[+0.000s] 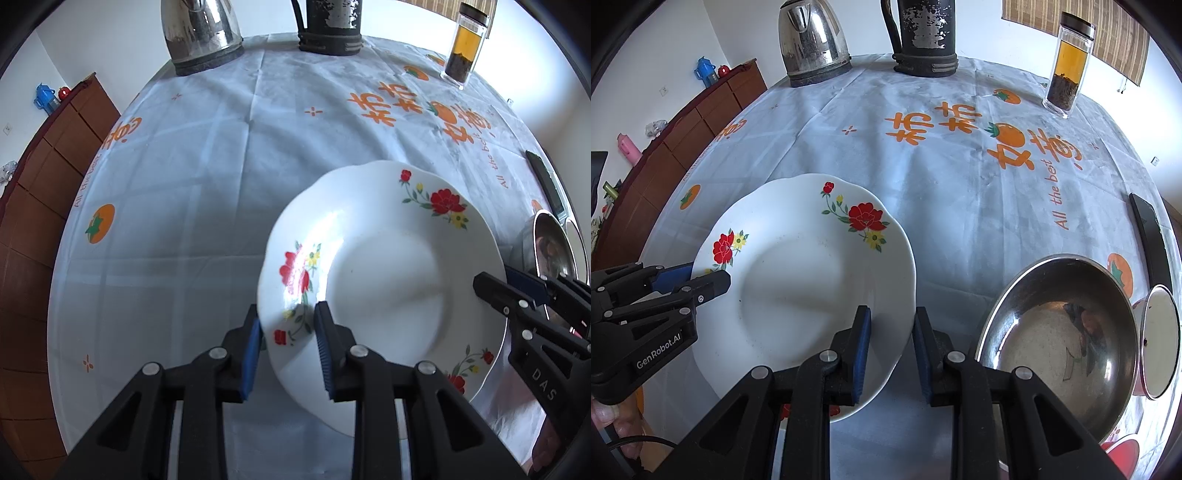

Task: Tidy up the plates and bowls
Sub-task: 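Lower the red-flower plate onto the pink-floral plate with both grippers, then open both grippers and release the red-flower plate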

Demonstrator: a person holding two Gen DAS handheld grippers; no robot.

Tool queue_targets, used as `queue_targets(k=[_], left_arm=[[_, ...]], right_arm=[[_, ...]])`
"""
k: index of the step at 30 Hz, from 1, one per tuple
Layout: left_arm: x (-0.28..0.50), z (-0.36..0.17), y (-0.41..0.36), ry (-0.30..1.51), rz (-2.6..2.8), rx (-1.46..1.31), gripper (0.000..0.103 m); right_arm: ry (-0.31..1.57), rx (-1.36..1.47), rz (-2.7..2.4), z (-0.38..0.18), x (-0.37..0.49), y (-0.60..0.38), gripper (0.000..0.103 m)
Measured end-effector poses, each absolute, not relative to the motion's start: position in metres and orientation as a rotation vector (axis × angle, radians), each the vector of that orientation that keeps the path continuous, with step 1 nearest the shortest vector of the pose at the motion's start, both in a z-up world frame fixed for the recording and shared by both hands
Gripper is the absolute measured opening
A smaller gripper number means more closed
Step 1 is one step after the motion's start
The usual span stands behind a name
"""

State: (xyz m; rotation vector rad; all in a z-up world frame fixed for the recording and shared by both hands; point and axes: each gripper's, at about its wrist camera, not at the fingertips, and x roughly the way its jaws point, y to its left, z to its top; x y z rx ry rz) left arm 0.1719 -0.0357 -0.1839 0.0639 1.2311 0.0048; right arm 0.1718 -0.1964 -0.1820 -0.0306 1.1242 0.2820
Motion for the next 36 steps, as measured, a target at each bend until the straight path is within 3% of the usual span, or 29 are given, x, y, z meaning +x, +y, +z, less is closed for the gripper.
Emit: queue_targets(k=[19,24,28,36], left_arm=[[0.172,-0.188,-0.034,1.238,0.001,0.055,0.027],[0.172,-0.189,-0.035,1.236,0.011,0.068,0.032],[0.17,-0.186,-0.032,1.235,0.019,0.062,0.036],[0.165,-0.176,-0.022,1.221,0.047,0.035,0.046]], right_arm=[[1.109,-0.055,0.289,-0.181,0.17,-0.194,0.025],[1.106,-0.078,0.292,-0.181,0.17,-0.19,0.03],[1.118,-0.069,0.316,-0.181,0.168,-0.188,0.044],[1.106,-0.05,0.324,-0.172,0.161,-0.189,0.047]])
